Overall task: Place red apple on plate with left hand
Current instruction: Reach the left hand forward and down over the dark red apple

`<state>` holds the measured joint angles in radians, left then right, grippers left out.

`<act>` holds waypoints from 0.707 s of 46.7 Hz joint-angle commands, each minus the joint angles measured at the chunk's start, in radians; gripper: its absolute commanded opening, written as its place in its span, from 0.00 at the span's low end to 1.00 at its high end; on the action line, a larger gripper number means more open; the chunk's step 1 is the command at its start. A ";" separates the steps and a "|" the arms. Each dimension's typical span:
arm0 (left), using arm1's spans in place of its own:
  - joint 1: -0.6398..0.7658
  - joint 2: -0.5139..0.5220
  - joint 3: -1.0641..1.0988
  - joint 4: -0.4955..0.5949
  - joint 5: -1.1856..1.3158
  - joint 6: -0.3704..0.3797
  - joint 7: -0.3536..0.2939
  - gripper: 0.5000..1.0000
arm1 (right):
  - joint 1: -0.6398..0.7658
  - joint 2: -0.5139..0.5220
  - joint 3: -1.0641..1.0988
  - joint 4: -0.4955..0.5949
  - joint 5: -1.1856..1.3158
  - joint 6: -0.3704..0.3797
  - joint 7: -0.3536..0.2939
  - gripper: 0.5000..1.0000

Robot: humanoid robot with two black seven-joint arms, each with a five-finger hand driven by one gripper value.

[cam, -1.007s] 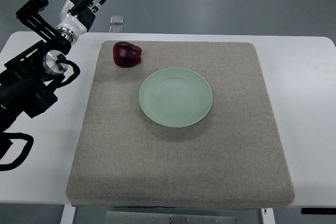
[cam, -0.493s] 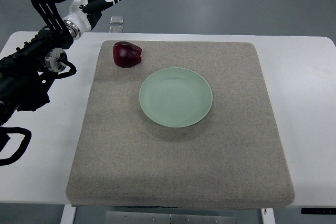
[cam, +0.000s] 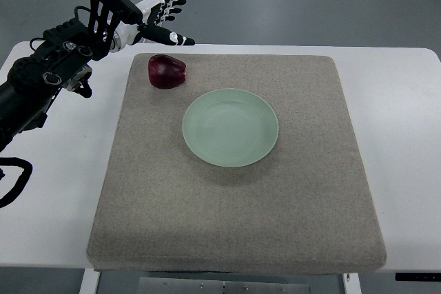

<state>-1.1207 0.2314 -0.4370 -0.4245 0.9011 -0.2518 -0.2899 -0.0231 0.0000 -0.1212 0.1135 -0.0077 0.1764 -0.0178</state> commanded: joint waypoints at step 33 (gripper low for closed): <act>-0.136 0.022 0.498 0.004 0.218 0.013 -0.104 0.92 | 0.000 0.000 0.000 0.000 0.000 0.000 0.001 0.93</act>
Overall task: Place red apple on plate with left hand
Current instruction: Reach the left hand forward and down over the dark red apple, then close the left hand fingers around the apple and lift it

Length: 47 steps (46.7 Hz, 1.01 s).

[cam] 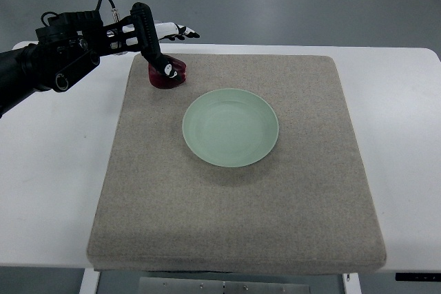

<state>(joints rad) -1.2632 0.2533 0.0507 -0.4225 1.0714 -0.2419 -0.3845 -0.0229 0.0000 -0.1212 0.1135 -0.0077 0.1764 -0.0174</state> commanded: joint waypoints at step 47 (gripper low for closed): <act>0.031 -0.009 0.081 0.013 0.085 0.151 -0.016 0.60 | 0.000 0.000 0.000 0.000 0.000 0.000 0.001 0.93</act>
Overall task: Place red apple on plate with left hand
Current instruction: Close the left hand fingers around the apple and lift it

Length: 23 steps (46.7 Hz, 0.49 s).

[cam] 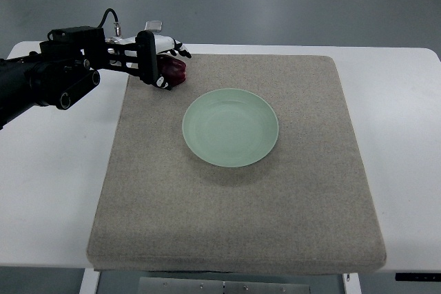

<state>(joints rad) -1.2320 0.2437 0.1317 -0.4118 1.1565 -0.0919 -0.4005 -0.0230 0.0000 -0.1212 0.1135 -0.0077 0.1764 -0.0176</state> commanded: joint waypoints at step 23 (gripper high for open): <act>-0.001 0.006 0.002 0.004 0.002 -0.002 -0.001 0.06 | 0.000 0.000 0.000 0.000 0.000 0.000 0.001 0.93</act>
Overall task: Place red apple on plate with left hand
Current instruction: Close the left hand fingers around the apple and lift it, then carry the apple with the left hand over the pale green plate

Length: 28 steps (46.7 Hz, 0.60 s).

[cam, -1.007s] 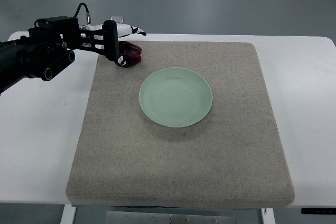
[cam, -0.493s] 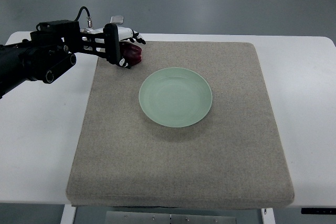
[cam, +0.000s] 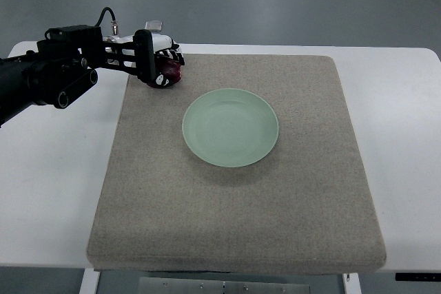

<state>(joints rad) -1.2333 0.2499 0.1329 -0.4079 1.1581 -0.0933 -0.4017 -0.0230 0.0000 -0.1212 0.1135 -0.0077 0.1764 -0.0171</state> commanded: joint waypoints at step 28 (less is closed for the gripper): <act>-0.064 -0.026 -0.067 -0.023 -0.014 0.001 0.000 0.03 | 0.000 0.000 0.000 0.000 0.000 0.000 0.000 0.93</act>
<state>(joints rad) -1.2851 0.2289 0.0891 -0.4261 1.1482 -0.0920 -0.4020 -0.0230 0.0000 -0.1212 0.1135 -0.0077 0.1764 -0.0176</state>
